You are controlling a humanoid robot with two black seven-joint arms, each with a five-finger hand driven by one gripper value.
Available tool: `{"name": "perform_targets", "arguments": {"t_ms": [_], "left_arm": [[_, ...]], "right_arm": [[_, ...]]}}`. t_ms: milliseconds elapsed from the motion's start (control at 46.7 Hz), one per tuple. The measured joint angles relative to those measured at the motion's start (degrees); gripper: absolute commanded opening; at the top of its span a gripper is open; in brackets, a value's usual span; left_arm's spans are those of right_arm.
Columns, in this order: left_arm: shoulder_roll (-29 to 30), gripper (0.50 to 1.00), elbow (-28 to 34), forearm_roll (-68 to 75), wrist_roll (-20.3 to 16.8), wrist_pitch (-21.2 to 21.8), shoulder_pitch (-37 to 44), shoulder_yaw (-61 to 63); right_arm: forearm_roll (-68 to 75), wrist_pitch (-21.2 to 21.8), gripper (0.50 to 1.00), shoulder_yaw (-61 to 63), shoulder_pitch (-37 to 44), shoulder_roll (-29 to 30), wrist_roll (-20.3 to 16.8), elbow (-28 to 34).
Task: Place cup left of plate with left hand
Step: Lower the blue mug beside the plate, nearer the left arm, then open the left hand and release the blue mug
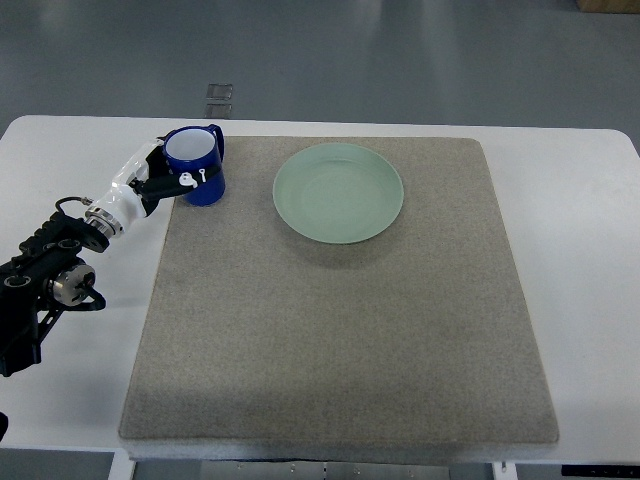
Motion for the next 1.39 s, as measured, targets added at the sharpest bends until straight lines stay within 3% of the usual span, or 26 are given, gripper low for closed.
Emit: {"name": "perform_targets", "arguments": {"t_ms": [493,707,1178,1392], "left_arm": [[-0.8,0.93,-0.1,-0.1,0.1,0.8,0.1,-0.1],[-0.8,0.996,-0.6,-0.3,0.1,0.8,0.1,-0.8],[-0.5,0.996,-2.5,-3.2,0.1,-0.1,0.4,-0.9],[1.5,0.999,-7.2,-6.9,0.1,-2.6,1.0,-2.0]], "right_arm": [[0.0,0.0,0.932,0.0,0.0,0.0,0.0,0.0],[0.0,0.0,0.932,0.0,0.0,0.0,0.0,0.0],[0.0,0.0,0.932,0.0,0.0,0.0,0.0,0.0],[0.0,0.0,0.932,0.0,0.0,0.0,0.0,0.0]]}}
